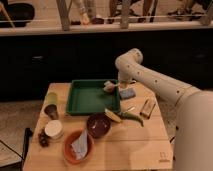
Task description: Wipe tray with brush
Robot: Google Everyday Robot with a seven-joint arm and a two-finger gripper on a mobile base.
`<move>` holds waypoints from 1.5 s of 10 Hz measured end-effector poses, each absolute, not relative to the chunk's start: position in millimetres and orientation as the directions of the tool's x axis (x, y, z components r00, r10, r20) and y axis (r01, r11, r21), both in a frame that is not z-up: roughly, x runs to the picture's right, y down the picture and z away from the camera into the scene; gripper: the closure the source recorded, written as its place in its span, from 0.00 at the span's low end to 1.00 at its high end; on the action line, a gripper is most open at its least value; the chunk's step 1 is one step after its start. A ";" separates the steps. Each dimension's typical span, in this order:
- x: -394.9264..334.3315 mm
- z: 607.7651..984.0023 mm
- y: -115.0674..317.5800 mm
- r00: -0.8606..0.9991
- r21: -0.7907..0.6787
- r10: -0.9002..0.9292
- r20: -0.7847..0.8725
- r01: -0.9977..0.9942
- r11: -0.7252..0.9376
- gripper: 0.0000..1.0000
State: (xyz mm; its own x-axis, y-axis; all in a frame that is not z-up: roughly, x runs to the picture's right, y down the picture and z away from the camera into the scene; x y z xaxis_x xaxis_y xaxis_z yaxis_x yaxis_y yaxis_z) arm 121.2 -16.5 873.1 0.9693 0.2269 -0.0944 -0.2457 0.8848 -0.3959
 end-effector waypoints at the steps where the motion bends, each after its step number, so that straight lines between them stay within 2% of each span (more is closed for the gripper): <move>1: 118.2 876.0 -19.2 0.971 -0.397 0.221 -0.093 -0.240 0.886 0.97; 15: 77.1 895.0 -19.2 0.987 -0.429 0.148 -0.066 -0.162 0.889 0.97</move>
